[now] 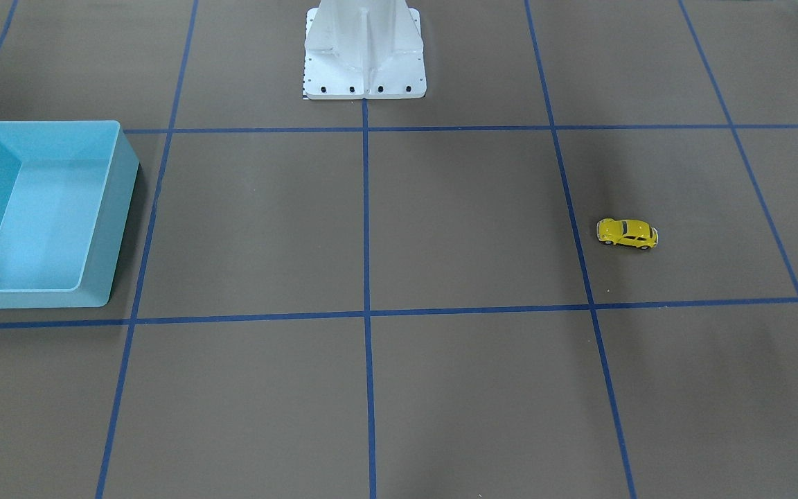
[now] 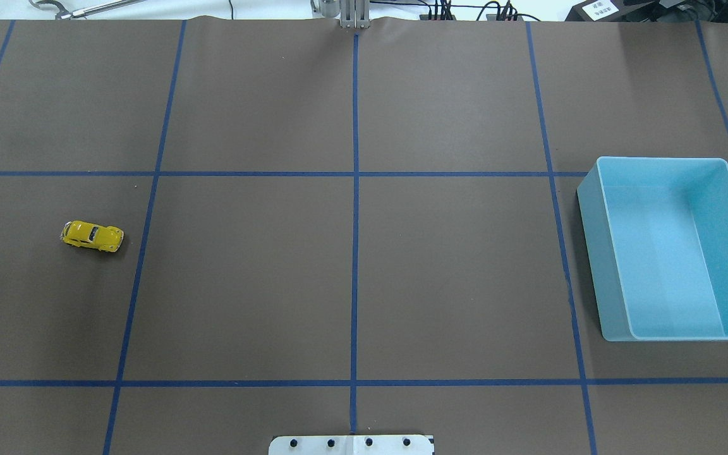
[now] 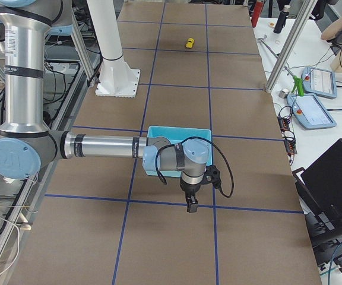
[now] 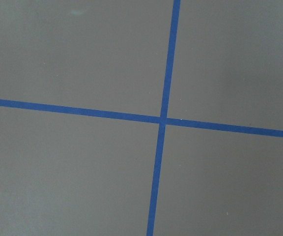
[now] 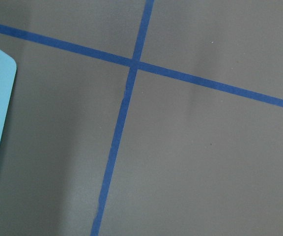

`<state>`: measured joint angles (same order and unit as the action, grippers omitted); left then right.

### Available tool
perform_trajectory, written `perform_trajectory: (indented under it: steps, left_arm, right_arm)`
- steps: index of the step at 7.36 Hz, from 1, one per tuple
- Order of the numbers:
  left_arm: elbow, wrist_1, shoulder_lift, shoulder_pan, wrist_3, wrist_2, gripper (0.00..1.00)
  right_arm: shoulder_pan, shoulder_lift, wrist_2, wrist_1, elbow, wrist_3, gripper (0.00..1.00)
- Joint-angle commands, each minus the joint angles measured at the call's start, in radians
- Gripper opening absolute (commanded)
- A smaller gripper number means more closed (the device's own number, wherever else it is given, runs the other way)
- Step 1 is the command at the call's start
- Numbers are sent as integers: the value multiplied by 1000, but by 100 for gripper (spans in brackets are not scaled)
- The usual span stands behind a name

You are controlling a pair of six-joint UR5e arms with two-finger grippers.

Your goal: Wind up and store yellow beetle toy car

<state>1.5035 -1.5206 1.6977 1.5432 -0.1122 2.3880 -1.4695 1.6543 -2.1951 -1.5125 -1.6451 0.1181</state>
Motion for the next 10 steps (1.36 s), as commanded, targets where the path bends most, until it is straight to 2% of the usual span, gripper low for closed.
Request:
perform_trajectory:
  steps: [1, 2, 4, 7, 8, 9, 10]
  left_arm:
    - [32, -69, 0, -2, 3, 8, 100]
    - [75, -128, -1, -20, 3, 60, 100]
    - [200, -139, -1, -166, 3, 57, 100]
    - [476, -138, -1, -482, 0, -79, 100]
    - [530, -136, -1, -597, 2, -82, 100]
    - [543, -136, -1, -635, 3, -90, 100]
    - [556, -138, 8, -681, 5, -145, 100]
  right_arm:
    - [0, -1, 0, 0, 1, 0, 100]
    - [0, -1, 0, 0, -1, 0, 100]
    - [0, -1, 0, 0, -2, 0, 100]
    - [0, -1, 0, 0, -2, 0, 100]
    - [0, -1, 0, 0, -2, 0, 100]
    - [0, -1, 0, 0, -2, 0, 100]
    - [0, 1, 0, 0, -2, 0, 100]
